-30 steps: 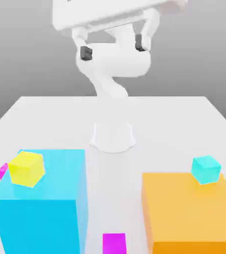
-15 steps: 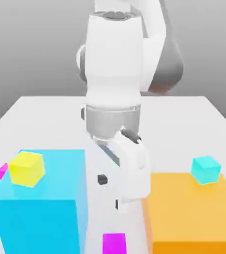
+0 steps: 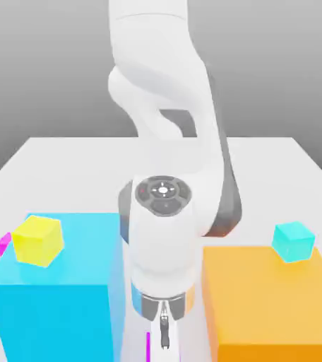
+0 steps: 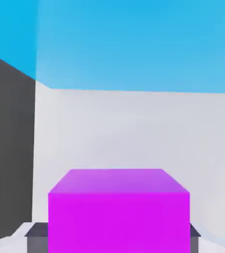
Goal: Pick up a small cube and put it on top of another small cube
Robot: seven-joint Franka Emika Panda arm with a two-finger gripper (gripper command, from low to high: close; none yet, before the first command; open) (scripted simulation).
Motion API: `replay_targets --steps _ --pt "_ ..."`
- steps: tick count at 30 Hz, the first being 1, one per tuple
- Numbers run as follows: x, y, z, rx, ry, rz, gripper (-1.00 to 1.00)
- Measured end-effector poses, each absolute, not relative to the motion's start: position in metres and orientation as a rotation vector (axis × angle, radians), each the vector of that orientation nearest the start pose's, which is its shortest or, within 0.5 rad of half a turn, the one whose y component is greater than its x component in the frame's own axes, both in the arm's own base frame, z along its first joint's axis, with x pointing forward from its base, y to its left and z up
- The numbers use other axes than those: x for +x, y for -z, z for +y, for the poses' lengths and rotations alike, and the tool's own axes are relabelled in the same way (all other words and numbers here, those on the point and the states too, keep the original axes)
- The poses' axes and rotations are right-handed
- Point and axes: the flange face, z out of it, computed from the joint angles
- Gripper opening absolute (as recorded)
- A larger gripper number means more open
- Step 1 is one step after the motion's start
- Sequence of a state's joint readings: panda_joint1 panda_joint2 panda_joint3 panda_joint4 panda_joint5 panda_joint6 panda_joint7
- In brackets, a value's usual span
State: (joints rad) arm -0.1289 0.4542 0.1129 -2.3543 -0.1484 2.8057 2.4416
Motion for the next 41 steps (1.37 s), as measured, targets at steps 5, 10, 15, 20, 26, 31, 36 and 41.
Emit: replay_targets --steps 5,10,15,20,26,31,36,41 --pt "0.505 -0.157 0.003 -1.239 0.0 2.884 -1.0" --pt "0.518 -0.218 -0.002 -1.248 0.028 2.809 -1.0" --pt "0.547 -0.281 -0.017 -1.264 0.127 2.629 -1.0" --pt "0.556 -0.355 -0.07 -1.275 0.226 2.596 -1.0" --pt "0.531 -0.405 -0.125 -1.277 0.192 2.718 -1.0" --pt "0.501 -0.445 -0.158 -1.281 0.107 2.809 -1.0" --pt "0.482 -0.428 -0.168 -1.278 0.007 2.864 -1.0" --pt "0.481 -0.4 -0.168 -1.278 0.001 2.866 1.0"
